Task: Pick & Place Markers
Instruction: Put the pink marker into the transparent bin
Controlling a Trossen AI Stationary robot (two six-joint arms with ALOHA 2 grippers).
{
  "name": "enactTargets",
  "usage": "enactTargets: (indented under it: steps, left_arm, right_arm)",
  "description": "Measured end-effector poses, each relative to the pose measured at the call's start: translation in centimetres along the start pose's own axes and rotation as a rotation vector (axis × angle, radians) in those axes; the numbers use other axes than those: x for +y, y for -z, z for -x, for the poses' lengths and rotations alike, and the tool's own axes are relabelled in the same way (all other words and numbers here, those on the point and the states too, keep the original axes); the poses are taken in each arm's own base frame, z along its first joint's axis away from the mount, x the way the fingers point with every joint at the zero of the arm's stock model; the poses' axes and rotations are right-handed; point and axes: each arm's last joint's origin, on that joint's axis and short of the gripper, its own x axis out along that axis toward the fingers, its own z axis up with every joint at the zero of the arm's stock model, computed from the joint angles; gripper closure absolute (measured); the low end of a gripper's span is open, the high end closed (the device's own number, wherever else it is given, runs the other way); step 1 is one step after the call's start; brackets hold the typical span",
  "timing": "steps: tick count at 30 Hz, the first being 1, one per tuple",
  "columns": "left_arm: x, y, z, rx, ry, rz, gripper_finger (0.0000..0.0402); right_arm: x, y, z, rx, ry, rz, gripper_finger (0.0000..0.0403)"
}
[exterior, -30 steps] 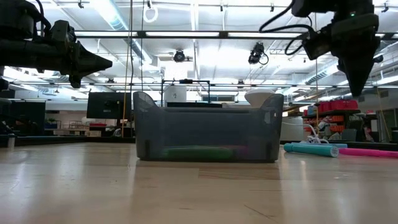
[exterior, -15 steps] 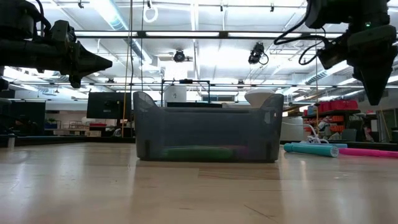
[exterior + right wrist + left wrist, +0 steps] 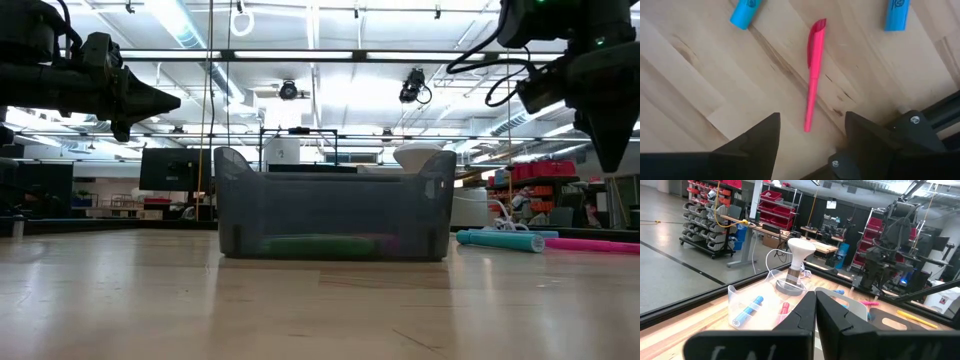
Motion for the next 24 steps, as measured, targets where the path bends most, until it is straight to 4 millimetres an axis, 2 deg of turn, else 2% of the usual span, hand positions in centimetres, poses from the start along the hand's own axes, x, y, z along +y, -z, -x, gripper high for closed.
enactTargets:
  steps: [11, 18, 24]
  left_arm:
    - [0.0, 0.0, 0.0, 0.0, 0.0, 0.001, 0.0388]
    - [0.0, 0.0, 0.0, 0.0, 0.0, 0.0, 0.0387]
    - [0.0, 0.0, 0.0, 0.0, 0.0, 0.0, 0.0388]
  right_arm:
    - [0.9, -1.3, -1.5, 0.05, 0.043, -0.072, 0.0179]
    - [1.5, -2.4, -3.7, 0.156, 0.13, -0.071, 0.0179]
    - [1.8, -3.5, -5.7, 0.263, 0.13, 0.017, 0.0179]
